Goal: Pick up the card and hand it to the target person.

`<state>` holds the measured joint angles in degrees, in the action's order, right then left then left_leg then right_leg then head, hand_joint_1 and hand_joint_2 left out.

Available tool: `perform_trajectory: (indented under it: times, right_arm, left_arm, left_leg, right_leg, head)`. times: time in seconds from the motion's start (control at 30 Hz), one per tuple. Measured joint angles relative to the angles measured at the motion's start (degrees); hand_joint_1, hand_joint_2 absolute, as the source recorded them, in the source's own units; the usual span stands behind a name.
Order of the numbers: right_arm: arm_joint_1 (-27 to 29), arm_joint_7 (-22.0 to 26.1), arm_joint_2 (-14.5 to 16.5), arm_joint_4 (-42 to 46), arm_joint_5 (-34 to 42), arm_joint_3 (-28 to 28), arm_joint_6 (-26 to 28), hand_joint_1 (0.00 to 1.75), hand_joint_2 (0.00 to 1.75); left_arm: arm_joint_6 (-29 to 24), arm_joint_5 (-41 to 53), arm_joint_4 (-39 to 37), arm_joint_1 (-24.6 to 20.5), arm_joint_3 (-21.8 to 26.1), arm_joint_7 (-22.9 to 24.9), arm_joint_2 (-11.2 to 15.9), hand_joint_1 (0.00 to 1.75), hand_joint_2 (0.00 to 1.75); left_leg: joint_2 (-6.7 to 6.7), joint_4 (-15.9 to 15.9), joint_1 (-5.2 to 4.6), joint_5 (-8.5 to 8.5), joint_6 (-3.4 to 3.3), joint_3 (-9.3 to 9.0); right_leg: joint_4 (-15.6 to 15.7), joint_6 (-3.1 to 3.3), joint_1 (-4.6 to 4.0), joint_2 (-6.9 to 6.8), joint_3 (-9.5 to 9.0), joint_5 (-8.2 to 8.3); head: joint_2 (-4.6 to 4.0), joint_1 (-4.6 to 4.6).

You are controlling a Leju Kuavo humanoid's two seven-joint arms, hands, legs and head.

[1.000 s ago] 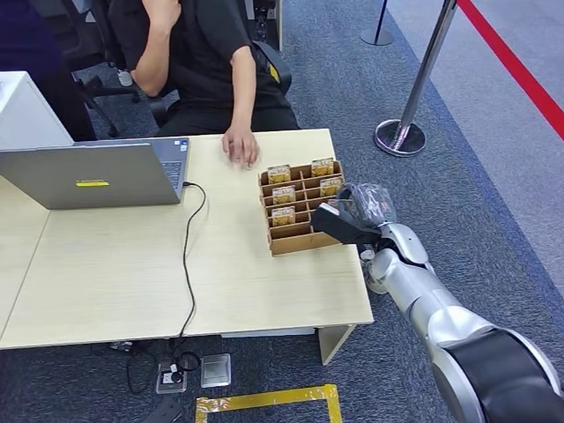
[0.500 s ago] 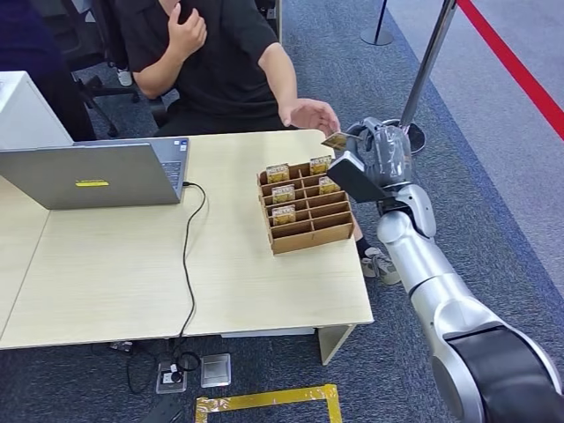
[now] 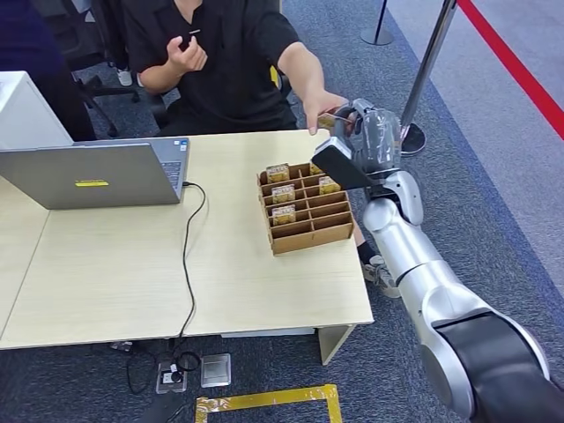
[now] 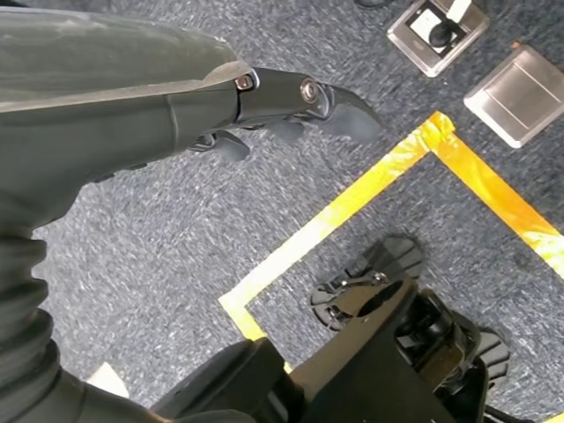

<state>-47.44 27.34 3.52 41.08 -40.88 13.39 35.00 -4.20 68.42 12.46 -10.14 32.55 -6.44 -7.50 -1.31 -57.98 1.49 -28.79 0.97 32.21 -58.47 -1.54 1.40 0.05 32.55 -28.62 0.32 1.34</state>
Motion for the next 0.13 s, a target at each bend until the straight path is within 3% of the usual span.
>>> perform_trajectory:
  times: [0.03,0.07,0.1,0.13]
  right_arm:
    - [0.0,0.15,0.29,-0.62,0.07,0.1,0.32,0.09,1.75]
    - [0.01,0.32,0.48,-1.13,0.2,0.17,0.56,0.0,1.31]
    - [0.02,0.52,0.62,-1.57,0.42,0.22,0.75,0.0,0.87]
    - [0.03,0.61,0.7,-1.79,0.51,0.24,0.84,0.0,0.58]
  left_arm:
    - [-0.13,0.16,0.0,0.01,-0.04,0.19,-0.03,0.0,0.44]
    - [-0.09,0.27,0.0,0.01,-0.08,0.36,-0.04,0.0,0.0]
    - [0.06,0.32,0.0,0.02,-0.09,0.53,-0.05,0.0,0.0]
    - [0.19,0.32,0.0,0.03,-0.1,0.59,-0.06,0.0,0.0]
  left_leg:
    - [0.0,0.0,0.0,0.0,0.0,0.0]
    - [0.0,0.0,0.0,0.0,0.0,0.0]
    - [0.0,0.0,0.0,0.0,0.0,0.0]
    - [0.0,0.0,0.0,0.0,0.0,0.0]
  right_leg:
    - [0.0,0.0,0.0,0.0,0.0,0.0]
    - [0.0,0.0,0.0,0.0,0.0,0.0]
    - [0.0,0.0,0.0,0.0,0.0,0.0]
    - [0.0,0.0,0.0,0.0,0.0,0.0]
  head:
    - [0.0,-0.01]
    - [0.0,0.0]
    - [0.0,0.0]
    - [0.0,0.0]
